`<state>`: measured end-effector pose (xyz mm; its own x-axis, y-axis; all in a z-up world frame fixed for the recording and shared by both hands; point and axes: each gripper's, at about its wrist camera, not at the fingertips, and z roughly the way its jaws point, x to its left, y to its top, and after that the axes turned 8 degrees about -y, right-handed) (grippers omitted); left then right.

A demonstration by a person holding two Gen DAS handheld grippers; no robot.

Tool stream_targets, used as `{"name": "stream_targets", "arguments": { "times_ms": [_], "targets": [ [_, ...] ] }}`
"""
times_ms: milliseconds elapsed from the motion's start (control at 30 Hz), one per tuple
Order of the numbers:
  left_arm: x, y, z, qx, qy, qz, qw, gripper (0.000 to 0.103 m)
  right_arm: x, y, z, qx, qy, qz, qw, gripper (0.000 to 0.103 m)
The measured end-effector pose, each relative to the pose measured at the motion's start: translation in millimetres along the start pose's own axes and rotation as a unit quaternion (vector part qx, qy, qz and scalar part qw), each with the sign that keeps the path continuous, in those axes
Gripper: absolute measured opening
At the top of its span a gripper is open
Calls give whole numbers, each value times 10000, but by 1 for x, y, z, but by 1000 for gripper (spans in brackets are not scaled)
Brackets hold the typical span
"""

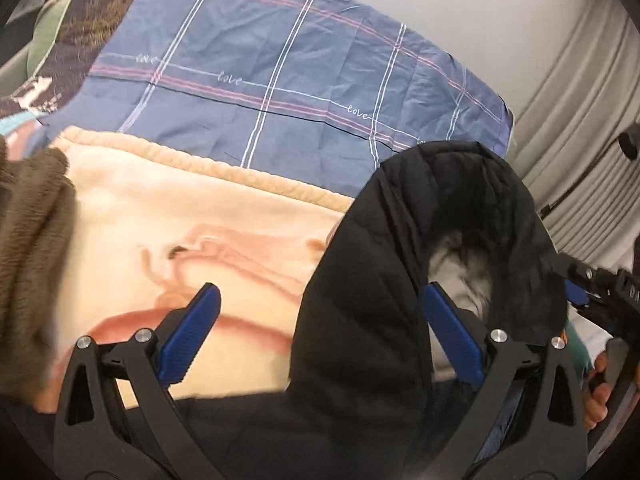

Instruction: Fold large clothes

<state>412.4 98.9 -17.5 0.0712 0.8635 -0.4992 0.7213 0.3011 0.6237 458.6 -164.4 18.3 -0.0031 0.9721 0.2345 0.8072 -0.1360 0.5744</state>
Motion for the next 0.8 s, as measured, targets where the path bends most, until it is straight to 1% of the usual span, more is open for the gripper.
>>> {"name": "stream_targets", "arguments": {
  "times_ms": [67,100,133,167,200,233,267,300,333,367,433,467,500,533,567,600,667,700,767,800],
  "targets": [
    [2,1,15,81,-51,-25,10000,101,5,9,17,91,69,94,9999,77],
    [2,1,22,130,-26,-18,9999,101,9,12,25,79,100,91,9999,73],
    [2,1,28,172,19,-9,9998,101,13,14,30,62,123,-10,9999,38],
    [2,0,33,212,33,15,9998,97,17,13,34,80,125,-123,9998,21],
    [0,-1,34,219,9,54,9997,89,18,11,35,48,107,-169,9998,5],
    [-2,-2,33,216,-38,124,9997,60,18,8,26,-185,257,-163,9994,5],
    [-5,-5,30,240,-206,231,9992,38,17,3,13,-461,510,-241,9973,5],
    [-8,-7,23,245,-366,315,9985,31,17,-2,-1,-682,669,-384,9947,4],
    [-12,-9,9,142,-525,457,9975,29,18,-10,-19,-949,788,-637,9903,4],
    [-15,-11,-3,47,-587,566,9967,29,21,-21,-41,-1213,889,-964,9839,4],
    [-22,-17,-40,-226,-757,915,9927,29,24,-44,-74,-1529,1040,-1561,9703,4],
    [-23,-23,-67,-417,-828,1053,9901,38,24,-60,-91,-1658,1101,-1881,9618,4],
    [-22,-28,-86,-550,-891,1117,9882,45,24,-82,-110,-1777,1114,-2302,9503,5],
    [-20,-34,-106,-719,-899,1156,9866,61,22,-100,-123,-1825,1068,-2572,9430,5],
    [-16,-43,-130,-997,-827,1208,9842,68,19,-126,-135,-1822,993,-2884,9348,6],
    [-14,-49,-147,-1177,-756,1265,9821,69,15,-142,-140,-1768,943,-3064,9306,7],
    [-10,-58,-173,-1337,-557,1398,9795,70,7,-183,-148,-1630,746,-3448,9214,8],
    [-9,-62,-182,-1382,-411,1465,9787,70,2,-196,-147,-1559,648,-3544,9197,8],
    [-9,-66,-188,-1330,-315,1432,9802,71,-10,-229,-141,-1274,363,-3710,9191,9],
    [-9,-68,-189,-1288,-328,1384,9814,71,-16,-242,-141,-1151,223,-3704,9214,12]
  ]
}}
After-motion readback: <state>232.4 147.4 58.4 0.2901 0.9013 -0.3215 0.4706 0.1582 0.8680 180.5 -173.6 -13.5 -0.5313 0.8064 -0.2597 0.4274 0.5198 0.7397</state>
